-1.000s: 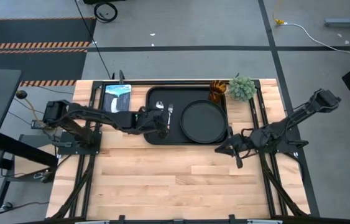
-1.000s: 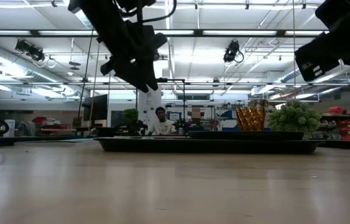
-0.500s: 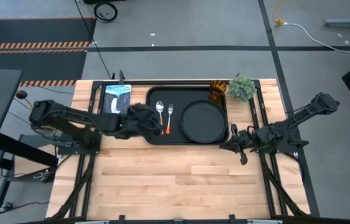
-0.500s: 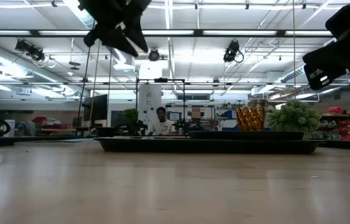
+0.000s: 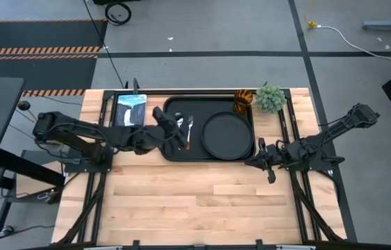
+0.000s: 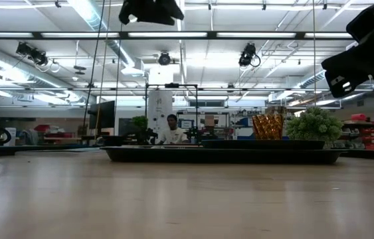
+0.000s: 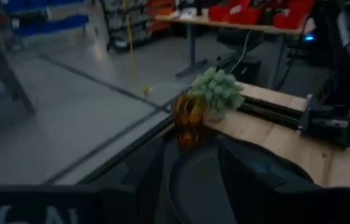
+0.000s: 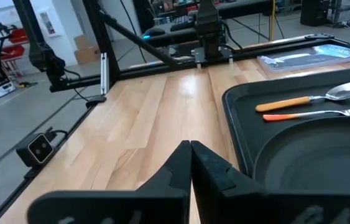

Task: Pick and place plate/cup/fork/spoon on tray
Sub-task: Return to Home Position

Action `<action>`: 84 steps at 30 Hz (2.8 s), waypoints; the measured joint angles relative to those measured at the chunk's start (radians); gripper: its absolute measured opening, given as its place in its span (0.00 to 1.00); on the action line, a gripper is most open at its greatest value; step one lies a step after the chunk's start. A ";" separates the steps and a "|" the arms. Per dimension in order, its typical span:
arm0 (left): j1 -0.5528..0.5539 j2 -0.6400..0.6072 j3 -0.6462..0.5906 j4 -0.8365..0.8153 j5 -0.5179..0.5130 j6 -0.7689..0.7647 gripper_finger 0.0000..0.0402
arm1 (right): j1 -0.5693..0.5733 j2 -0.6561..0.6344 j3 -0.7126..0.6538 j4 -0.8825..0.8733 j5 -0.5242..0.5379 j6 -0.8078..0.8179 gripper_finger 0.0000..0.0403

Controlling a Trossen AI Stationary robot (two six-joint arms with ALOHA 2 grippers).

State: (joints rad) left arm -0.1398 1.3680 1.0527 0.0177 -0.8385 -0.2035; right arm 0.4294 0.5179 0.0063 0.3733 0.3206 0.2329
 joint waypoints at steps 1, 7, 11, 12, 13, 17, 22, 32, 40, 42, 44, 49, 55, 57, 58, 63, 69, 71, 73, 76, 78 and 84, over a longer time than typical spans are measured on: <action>0.000 0.007 0.000 0.026 0.000 0.032 0.40 | 0.000 0.000 0.000 -0.001 0.000 0.000 0.04; -0.003 0.026 -0.001 0.113 0.160 0.139 0.40 | 0.000 0.000 0.000 0.000 0.000 0.000 0.04; -0.035 0.010 -0.002 0.153 0.356 0.195 0.40 | 0.000 0.000 0.000 0.000 0.000 0.000 0.05; -0.046 0.007 0.000 0.182 0.392 0.213 0.40 | 0.000 0.000 0.000 0.000 0.000 0.000 0.05; -0.056 0.000 0.000 0.197 0.412 0.227 0.40 | 0.000 0.000 0.000 -0.001 0.000 0.000 0.05; -0.083 -0.005 0.000 0.252 0.426 0.221 0.40 | 0.000 0.000 0.000 0.001 -0.001 0.000 0.05; -0.090 -0.004 0.000 0.269 0.425 0.088 0.40 | 0.000 0.001 0.000 0.002 -0.001 0.000 0.05; -0.087 0.000 -0.001 0.267 0.425 -0.213 0.40 | 0.000 0.000 0.000 0.007 -0.001 0.000 0.05; -0.086 -0.022 -0.002 0.258 0.425 -0.214 0.40 | 0.000 0.000 0.000 0.007 -0.001 0.000 0.05; -0.086 -0.042 0.000 0.266 0.416 -0.249 0.40 | 0.000 0.000 0.000 0.007 -0.001 0.000 0.05; -0.090 -0.057 0.000 0.264 0.409 -0.231 0.40 | 0.000 0.001 0.000 0.007 -0.001 0.000 0.05; -0.122 -0.089 0.000 0.257 0.406 -0.051 0.40 | 0.000 0.001 0.000 0.009 -0.001 0.000 0.05; -0.191 -0.125 -0.002 0.117 0.410 0.033 0.40 | 0.000 0.001 0.000 0.012 -0.001 0.000 0.05; -0.216 -0.142 -0.019 0.081 0.410 0.039 0.40 | 0.000 0.001 0.000 0.018 -0.001 0.000 0.05; -0.227 -0.155 -0.038 0.084 0.410 0.052 0.40 | 0.000 0.001 0.000 0.018 -0.001 0.000 0.05; -0.252 -0.253 -0.200 0.195 0.465 0.043 0.40 | 0.000 0.001 0.000 0.021 -0.002 0.000 0.05; -0.218 -0.459 -0.480 0.386 0.698 0.024 0.40 | 0.000 0.001 0.000 0.021 -0.001 0.000 0.05; -0.204 -0.538 -0.582 0.451 0.773 0.010 0.40 | 0.000 0.001 0.000 0.021 -0.001 0.000 0.05; -0.192 -0.622 -0.680 0.515 0.832 -0.009 0.40 | 0.000 0.001 0.000 0.021 -0.001 0.000 0.05; -0.179 -0.738 -0.811 0.616 0.909 -0.049 0.40 | 0.000 0.001 0.000 0.021 -0.001 0.000 0.05; -0.174 -0.818 -0.887 0.659 0.960 -0.069 0.40 | 0.000 0.001 0.000 0.021 -0.001 0.000 0.05; -0.174 -1.063 -1.044 0.675 1.063 -0.116 0.40 | 0.000 0.001 0.000 0.022 -0.001 0.000 0.05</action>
State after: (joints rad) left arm -0.3134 0.3054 0.0089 0.6932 0.2247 -0.3199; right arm 0.4295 0.5186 0.0063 0.3954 0.3192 0.2330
